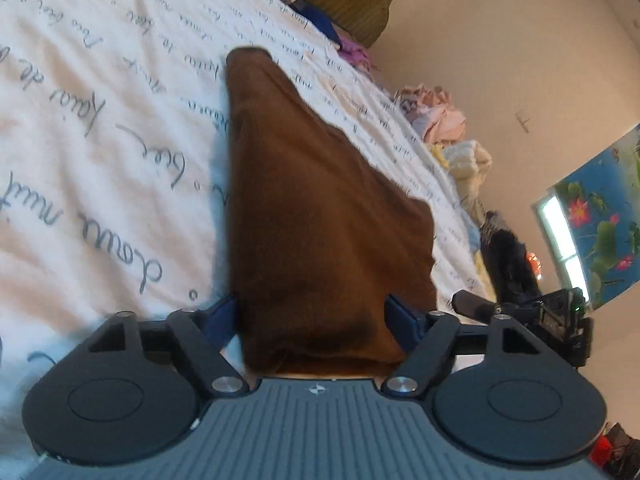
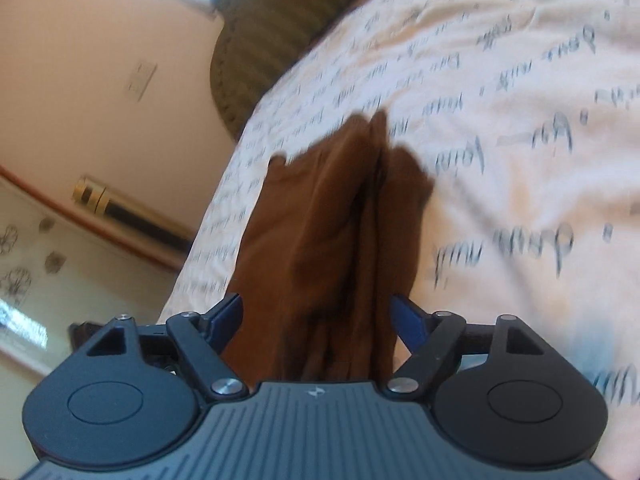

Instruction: Fold small clothes

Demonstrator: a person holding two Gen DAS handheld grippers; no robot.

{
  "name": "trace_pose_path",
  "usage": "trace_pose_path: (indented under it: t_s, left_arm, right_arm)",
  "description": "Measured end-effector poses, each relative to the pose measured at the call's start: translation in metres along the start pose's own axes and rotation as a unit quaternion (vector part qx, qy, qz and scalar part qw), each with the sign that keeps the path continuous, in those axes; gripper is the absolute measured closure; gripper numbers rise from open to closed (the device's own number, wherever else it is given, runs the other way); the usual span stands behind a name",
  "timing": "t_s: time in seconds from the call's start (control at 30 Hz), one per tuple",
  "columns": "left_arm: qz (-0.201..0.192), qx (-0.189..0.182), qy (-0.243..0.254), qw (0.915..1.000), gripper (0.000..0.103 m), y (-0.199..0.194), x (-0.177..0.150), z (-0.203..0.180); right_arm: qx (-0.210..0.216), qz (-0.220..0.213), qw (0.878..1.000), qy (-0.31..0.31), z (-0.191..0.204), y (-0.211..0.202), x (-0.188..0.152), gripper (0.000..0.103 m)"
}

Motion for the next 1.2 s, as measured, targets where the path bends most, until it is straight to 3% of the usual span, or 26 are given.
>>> trace_pose_path:
  t_s: [0.07, 0.1, 0.13, 0.23, 0.33, 0.37, 0.47, 0.5, 0.57, 0.63, 0.67, 0.7, 0.77, 0.83, 0.9, 0.97, 1.0, 1.03, 1.07, 1.1, 1.13, 1.17, 1.2]
  left_arm:
    - [0.015, 0.035, 0.03, 0.9988, 0.078, 0.008, -0.003, -0.01]
    - [0.017, 0.043, 0.029, 0.9985, 0.082, 0.006, -0.001, -0.013]
    - [0.015, 0.045, 0.033, 0.9983, 0.083, 0.001, 0.0, -0.016]
    - [0.01, 0.057, 0.073, 0.9956, 0.083, -0.02, -0.005, -0.027]
    - [0.032, 0.096, 0.109, 0.989, 0.067, -0.012, -0.017, -0.022]
    - [0.024, 0.09, 0.108, 0.9898, 0.064, -0.012, -0.019, -0.019]
    - [-0.018, 0.087, 0.117, 0.9891, 0.057, -0.038, -0.021, -0.025]
    - [-0.047, 0.099, 0.134, 0.9849, 0.047, -0.051, -0.021, -0.03]
    - [-0.119, 0.155, 0.202, 0.9596, 0.027, -0.074, -0.019, -0.053]
    - [-0.167, 0.206, 0.265, 0.9271, 0.022, -0.075, -0.014, -0.077]
    - [-0.176, 0.212, 0.289, 0.9168, 0.021, -0.069, -0.011, -0.086]
    - [-0.173, 0.206, 0.31, 0.912, 0.017, -0.055, -0.006, -0.095]
    - [-0.147, 0.199, 0.323, 0.9132, 0.018, -0.022, -0.001, -0.099]
    - [-0.108, 0.21, 0.329, 0.9144, 0.02, 0.013, -0.002, -0.098]
    - [-0.084, 0.222, 0.332, 0.913, 0.018, 0.037, -0.007, -0.093]
    - [-0.073, 0.233, 0.336, 0.9096, 0.014, 0.047, -0.017, -0.082]
    - [-0.073, 0.225, 0.328, 0.9148, 0.015, 0.046, -0.018, -0.078]
    - [-0.073, 0.216, 0.317, 0.9206, 0.015, 0.041, -0.017, -0.073]
    - [-0.072, 0.209, 0.309, 0.9249, 0.015, 0.04, -0.016, -0.07]
    - [-0.072, 0.205, 0.307, 0.9266, 0.014, 0.041, -0.016, -0.067]
    - [-0.072, 0.206, 0.308, 0.9259, 0.014, 0.041, -0.017, -0.068]
    - [-0.072, 0.209, 0.311, 0.9241, 0.013, 0.042, -0.017, -0.069]
    - [-0.071, 0.212, 0.315, 0.9224, 0.013, 0.043, -0.017, -0.069]
  right_arm:
    - [-0.021, 0.013, 0.999, -0.025, 0.006, 0.01, -0.012, 0.031]
    - [-0.042, 0.012, 0.998, -0.05, 0.009, 0.015, -0.016, 0.068]
    - [-0.06, 0.02, 0.996, -0.064, 0.011, 0.02, -0.019, 0.086]
    - [-0.056, 0.028, 0.994, -0.092, 0.021, 0.01, -0.026, 0.087]
    - [-0.064, 0.035, 0.993, -0.098, 0.015, 0.005, -0.035, 0.087]
    - [-0.069, 0.036, 0.992, -0.095, 0.008, 0.009, -0.038, 0.087]
    - [-0.026, 0.035, 0.998, -0.038, -0.004, 0.002, -0.027, 0.078]
    - [-0.018, 0.026, 0.999, -0.018, -0.003, -0.006, -0.019, 0.072]
    - [0.007, -0.034, 0.999, -0.029, 0.007, -0.029, -0.003, 0.066]
    - [0.009, -0.097, 0.994, -0.055, 0.023, -0.045, 0.017, 0.065]
    - [0.012, -0.111, 0.992, -0.057, 0.031, -0.044, 0.03, 0.065]
    - [0.021, -0.109, 0.992, -0.058, 0.041, -0.036, 0.041, 0.065]
    - [0.035, -0.087, 0.993, -0.064, 0.061, -0.006, 0.056, 0.065]
    - [0.027, -0.056, 0.996, -0.065, 0.079, 0.039, 0.07, 0.057]
    - [0.0, -0.039, 0.997, -0.07, 0.086, 0.079, 0.078, 0.056]
    - [-0.042, -0.019, 0.995, -0.086, 0.087, 0.117, 0.08, 0.047]
    - [-0.073, -0.012, 0.992, -0.099, 0.083, 0.132, 0.08, 0.043]
    - [-0.12, -0.014, 0.987, -0.105, 0.07, 0.144, 0.08, 0.049]
    - [-0.11, -0.024, 0.988, -0.109, 0.06, 0.146, 0.081, 0.05]
    - [-0.084, -0.04, 0.99, -0.104, 0.049, 0.138, 0.082, 0.064]
    - [-0.074, -0.047, 0.993, -0.075, 0.036, 0.133, 0.086, 0.094]
    - [-0.081, -0.052, 0.994, -0.057, 0.025, 0.129, 0.09, 0.103]
    - [-0.073, -0.052, 0.995, -0.052, 0.016, 0.126, 0.093, 0.103]
Point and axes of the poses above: each gripper's, at about its wrist camera, not at the fingertips, and y roughly the way its jaws point, z to its left, x to its top, the point moved 3 cm from there along y, roughly the way its jaws point, and after that the axes turned 13 degrees about y, right-handed, at the moved point
